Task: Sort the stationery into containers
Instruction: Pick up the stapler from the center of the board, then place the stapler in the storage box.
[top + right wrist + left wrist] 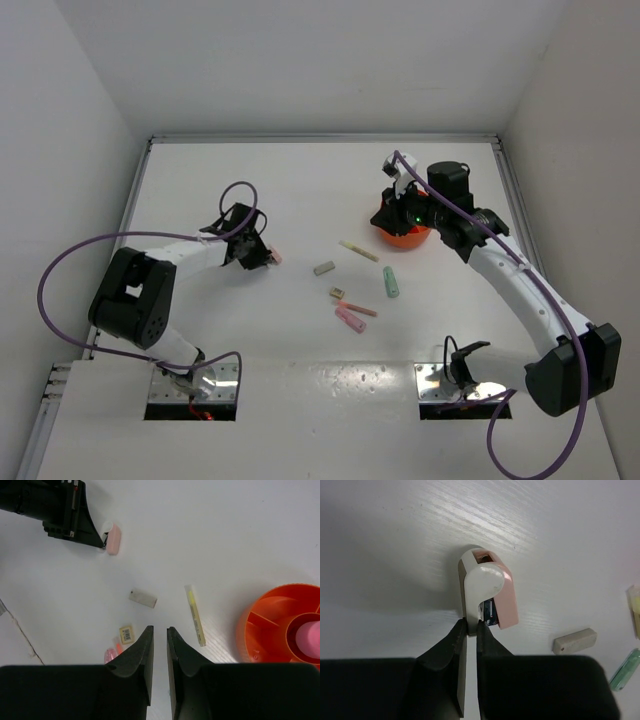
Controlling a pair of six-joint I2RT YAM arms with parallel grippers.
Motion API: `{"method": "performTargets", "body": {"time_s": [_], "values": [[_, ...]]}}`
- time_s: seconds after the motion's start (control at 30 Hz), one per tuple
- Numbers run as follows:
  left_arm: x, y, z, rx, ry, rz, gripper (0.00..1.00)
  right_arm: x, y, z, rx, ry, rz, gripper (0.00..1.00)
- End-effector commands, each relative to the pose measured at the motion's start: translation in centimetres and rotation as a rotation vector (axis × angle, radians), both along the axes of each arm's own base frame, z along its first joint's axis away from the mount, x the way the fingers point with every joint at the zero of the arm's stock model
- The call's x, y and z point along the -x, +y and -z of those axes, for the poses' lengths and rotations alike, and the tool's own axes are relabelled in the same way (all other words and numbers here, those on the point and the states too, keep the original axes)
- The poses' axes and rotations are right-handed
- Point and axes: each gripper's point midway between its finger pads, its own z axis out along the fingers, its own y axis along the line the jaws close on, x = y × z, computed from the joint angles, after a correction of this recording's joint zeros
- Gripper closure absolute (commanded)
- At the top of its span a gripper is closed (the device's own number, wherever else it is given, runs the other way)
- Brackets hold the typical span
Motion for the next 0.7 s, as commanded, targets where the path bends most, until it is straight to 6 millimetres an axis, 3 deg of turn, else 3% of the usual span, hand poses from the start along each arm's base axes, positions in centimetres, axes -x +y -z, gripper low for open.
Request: {"method": "performTargets", "body": {"time_s": [0.0, 0.1, 0.23, 0.3, 0.37, 0.43, 0.47, 0.67], "values": [[-1.1, -1.1, -2.0, 0.017, -0.057, 0.038, 0.98, -0.2, 0.3, -1.2, -0.023, -0.048, -0.021, 0.83], [-1.4, -2.3, -4.0, 0.034, -0.105, 0.086, 1.0, 0.0, 0.2, -1.1, -0.023, -0.048, -0.021, 0.81], [-1.3, -5.5, -7.4, 0.079, -0.178, 0.2, 1.0, -0.6, -0.5, -1.0, 0.012, -0.071, 0.01, 0.43], [-1.6, -7.3, -9.1, 0.111, -0.223, 0.274, 1.0, -1.5, -1.6, -1.2, 0.044, -0.103, 0.08, 0.42], [-1.4, -9.2, -10.6, 0.14, -0.264, 0.341, 1.0, -2.0, -2.7, -2.0, 0.06, -0.163, 0.147, 0.81], [-1.2, -11.2, -12.4, 0.184, -0.31, 0.421, 1.0, -2.7, -4.5, -2.3, 0.088, -0.208, 0.251, 1.0], [-1.7, -12.0, -13.1, 0.213, -0.34, 0.438, 1.0, -2.7, -5.0, -3.8, 0.073, -0.264, 0.282, 1.0], [-2.0, -18.4, -16.2, 0.357, -0.424, 0.609, 1.0, -3.1, -8.6, -6.1, 0.088, -0.399, 0.48, 0.96]]}}
